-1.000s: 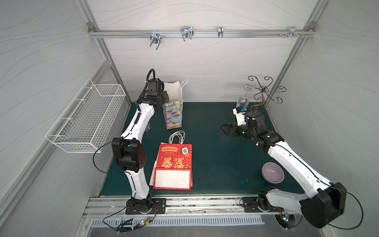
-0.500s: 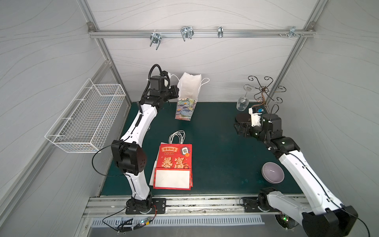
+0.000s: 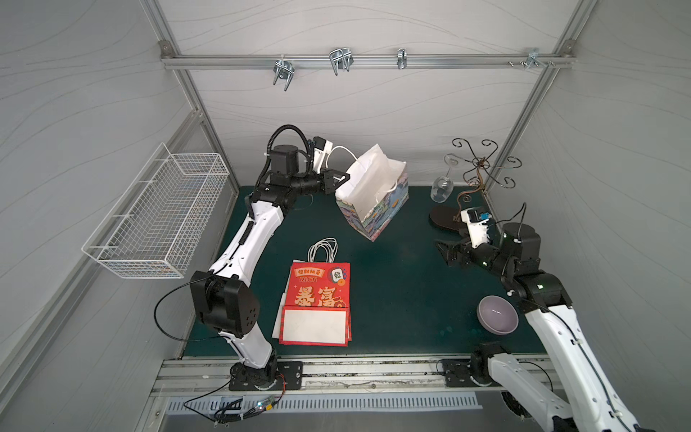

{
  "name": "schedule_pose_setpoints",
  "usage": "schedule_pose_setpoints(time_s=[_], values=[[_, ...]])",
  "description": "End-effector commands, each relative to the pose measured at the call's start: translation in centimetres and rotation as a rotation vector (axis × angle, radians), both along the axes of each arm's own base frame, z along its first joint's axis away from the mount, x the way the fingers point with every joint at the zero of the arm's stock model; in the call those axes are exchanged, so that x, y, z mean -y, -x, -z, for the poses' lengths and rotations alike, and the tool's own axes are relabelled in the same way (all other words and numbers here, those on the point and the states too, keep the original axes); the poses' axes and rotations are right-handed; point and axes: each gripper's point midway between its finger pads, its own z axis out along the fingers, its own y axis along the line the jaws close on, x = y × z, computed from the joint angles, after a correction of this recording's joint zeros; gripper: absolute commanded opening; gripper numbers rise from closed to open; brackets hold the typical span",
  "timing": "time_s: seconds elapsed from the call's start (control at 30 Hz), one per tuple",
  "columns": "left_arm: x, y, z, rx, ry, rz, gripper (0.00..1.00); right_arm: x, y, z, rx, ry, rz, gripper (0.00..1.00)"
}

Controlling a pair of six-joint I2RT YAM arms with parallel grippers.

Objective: Put away the paper bag
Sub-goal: Place the paper bag at the center of the board.

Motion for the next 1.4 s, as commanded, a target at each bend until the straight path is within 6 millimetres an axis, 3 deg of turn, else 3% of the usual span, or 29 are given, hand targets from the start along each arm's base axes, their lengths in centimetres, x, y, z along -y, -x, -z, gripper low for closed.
schedule_pose_setpoints(time_s=[0.0,0.23,0.4,0.57,0.7,0.8,0.93,1.17,1.37], values=[[1.5,4.9,-0.8,0.090,0.012,0.228,0.00,-1.2,1.9,0.7,0.060,0.056,-0.147,0.97],[3.5,9.2,0.2,0.056,0.050,0.428,0.00,-0.9,2.8,3.0,0.057,0.140,-0.191,0.99],[4.5,11.0,1.5,0.039,0.022,0.498,0.00,-1.4,4.0,2.8,0.069,0.061,-0.288,0.99],[5.5,12.6,3.8,0.011,-0.110,0.557,0.00,-2.4,5.9,2.6,0.096,-0.015,-0.426,0.99],[6.2,12.9,4.8,-0.016,-0.149,0.584,0.00,-3.7,7.8,3.2,0.090,-0.089,-0.552,0.99],[6.6,13.3,6.2,-0.042,-0.197,0.603,0.00,-3.4,8.0,4.6,0.085,-0.044,-0.543,0.99],[7.2,13.6,6.4,-0.084,-0.196,0.627,0.00,-3.5,8.8,6.4,0.066,0.003,-0.579,0.97],[8.2,13.5,8.1,-0.149,-0.224,0.648,0.00,-4.6,9.1,6.9,0.040,-0.049,-0.637,0.95],[8.6,12.5,7.3,-0.123,-0.219,0.621,0.57,-4.8,8.3,7.3,0.030,-0.061,-0.634,0.93]])
